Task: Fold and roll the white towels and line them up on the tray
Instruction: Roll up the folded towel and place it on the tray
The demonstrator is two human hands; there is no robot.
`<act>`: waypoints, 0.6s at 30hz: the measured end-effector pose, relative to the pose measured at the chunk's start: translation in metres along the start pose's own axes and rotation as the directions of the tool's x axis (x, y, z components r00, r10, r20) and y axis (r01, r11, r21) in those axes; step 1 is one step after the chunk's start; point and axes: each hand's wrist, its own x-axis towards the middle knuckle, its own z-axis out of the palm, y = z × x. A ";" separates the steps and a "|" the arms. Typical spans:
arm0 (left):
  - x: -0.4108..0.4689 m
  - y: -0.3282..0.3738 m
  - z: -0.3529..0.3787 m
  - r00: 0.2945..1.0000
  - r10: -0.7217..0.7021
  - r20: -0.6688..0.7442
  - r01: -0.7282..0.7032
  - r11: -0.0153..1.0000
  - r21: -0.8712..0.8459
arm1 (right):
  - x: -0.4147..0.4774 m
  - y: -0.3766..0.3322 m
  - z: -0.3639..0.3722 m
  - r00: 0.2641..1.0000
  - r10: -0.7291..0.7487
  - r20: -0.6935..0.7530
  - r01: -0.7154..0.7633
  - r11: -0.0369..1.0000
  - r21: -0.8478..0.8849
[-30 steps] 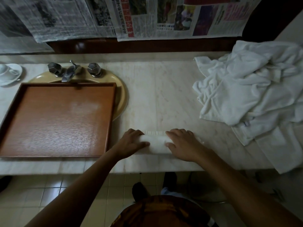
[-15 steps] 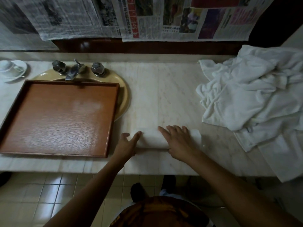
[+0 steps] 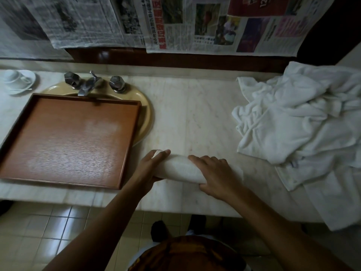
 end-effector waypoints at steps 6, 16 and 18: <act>-0.011 0.040 0.003 0.974 0.227 -0.031 -0.227 0.974 -0.021 | -0.011 0.014 -0.032 0.978 0.159 -0.134 -0.099 0.923 0.372; -0.037 0.066 -0.038 0.932 0.359 -0.042 -0.360 0.933 -0.002 | 0.008 0.030 -0.041 0.796 0.288 0.533 -0.353 -0.495 0.794; -0.038 0.059 -0.045 0.933 0.352 -0.075 -0.355 0.935 -0.029 | 0.026 0.017 -0.046 0.808 0.372 0.457 -0.241 -0.499 0.832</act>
